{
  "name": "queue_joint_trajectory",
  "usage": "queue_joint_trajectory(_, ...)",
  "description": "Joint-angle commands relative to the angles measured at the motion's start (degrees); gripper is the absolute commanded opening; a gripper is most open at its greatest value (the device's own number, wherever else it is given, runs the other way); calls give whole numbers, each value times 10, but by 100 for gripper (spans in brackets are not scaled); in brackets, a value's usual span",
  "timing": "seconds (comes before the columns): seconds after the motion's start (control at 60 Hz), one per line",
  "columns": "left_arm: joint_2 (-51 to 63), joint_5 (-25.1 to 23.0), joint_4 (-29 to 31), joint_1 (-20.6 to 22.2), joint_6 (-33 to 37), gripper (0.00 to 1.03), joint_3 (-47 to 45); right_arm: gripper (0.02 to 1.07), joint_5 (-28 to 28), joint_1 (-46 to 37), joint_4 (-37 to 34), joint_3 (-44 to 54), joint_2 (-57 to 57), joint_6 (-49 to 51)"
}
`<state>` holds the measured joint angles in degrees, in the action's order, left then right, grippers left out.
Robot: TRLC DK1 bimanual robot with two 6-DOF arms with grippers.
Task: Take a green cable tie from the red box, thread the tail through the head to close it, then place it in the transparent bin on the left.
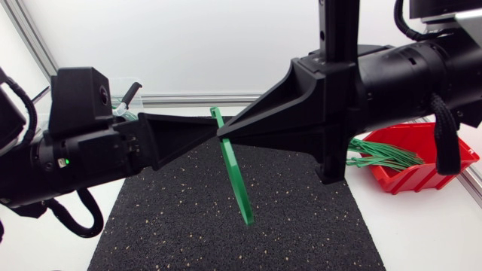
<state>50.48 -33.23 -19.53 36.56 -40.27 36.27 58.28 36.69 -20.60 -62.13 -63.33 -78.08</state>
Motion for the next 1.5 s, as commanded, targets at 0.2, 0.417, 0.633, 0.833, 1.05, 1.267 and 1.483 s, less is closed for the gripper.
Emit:
queue_joint_trajectory(0.2,8,3,-7,2,8,4,13,8,0,6,14,17,0,-22)
queue_joint_trajectory(0.417,5,4,-5,3,7,4,14,8,0,6,19,20,-2,-22)
queue_joint_trajectory(0.633,1,4,-2,6,7,4,14,8,0,5,22,24,-7,-22)
queue_joint_trajectory(0.833,-5,5,0,8,7,4,14,8,0,4,25,26,-9,-21)
queue_joint_trajectory(1.05,-6,6,1,8,7,4,13,8,0,0,29,29,-11,-22)
queue_joint_trajectory(1.267,-24,7,5,13,7,4,10,8,0,-8,35,31,-22,-22)
queue_joint_trajectory(1.483,-39,22,13,33,18,4,4,8,0,-15,38,27,-29,-23)
